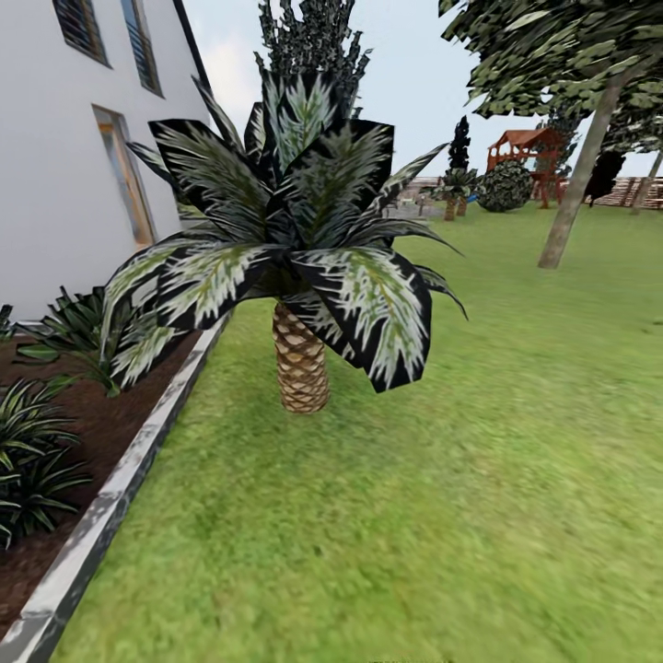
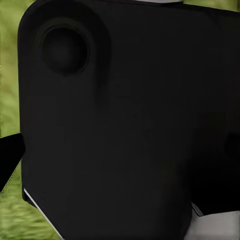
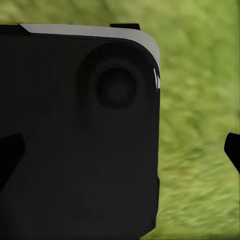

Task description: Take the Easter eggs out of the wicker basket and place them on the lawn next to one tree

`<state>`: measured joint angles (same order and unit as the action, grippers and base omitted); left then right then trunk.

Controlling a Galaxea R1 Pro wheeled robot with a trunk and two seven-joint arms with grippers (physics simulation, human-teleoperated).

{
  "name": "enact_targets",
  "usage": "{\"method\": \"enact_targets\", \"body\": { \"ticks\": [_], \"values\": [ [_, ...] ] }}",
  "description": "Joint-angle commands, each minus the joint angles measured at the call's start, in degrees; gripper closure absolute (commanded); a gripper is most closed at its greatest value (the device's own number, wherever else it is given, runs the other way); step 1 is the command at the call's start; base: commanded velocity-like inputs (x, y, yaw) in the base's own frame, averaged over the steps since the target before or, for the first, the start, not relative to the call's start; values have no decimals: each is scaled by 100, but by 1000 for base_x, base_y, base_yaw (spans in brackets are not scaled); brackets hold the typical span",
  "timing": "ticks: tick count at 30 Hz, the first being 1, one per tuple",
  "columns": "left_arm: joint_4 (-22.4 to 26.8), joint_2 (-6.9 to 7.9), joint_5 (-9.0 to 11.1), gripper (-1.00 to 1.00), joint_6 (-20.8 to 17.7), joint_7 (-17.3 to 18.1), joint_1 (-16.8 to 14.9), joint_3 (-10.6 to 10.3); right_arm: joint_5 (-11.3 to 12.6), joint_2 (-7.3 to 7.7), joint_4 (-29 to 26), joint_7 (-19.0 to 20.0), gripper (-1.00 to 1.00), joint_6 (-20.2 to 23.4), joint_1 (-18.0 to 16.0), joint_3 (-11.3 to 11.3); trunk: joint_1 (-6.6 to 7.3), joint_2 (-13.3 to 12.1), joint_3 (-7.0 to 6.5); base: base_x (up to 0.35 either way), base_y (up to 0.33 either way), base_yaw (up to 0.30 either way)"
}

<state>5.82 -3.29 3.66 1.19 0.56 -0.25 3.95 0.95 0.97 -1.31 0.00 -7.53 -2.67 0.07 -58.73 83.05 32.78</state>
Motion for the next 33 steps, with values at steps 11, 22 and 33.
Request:
{"method": "enact_targets", "body": {
  "ticks": [11, 22, 33],
  "values": [
    [-2, 4, 38, -100, 13, 6, 0, 36, 17, 3, 8, 0, -100, -21, -5, 1, 0, 3, 5, 0, 0, -295],
    [-3, 4, 38, -100, 13, 6, 1, 36, 19, 0, 8, 0, -100, -21, -5, 1, 0, 3, 5, 0, 0, -295],
    [-2, 4, 38, -100, 13, 6, -1, 36, 19, 6, 8, -1, -100, -21, -5, 1, 0, 3, 5, 0, 0, -295]
  ]
}}
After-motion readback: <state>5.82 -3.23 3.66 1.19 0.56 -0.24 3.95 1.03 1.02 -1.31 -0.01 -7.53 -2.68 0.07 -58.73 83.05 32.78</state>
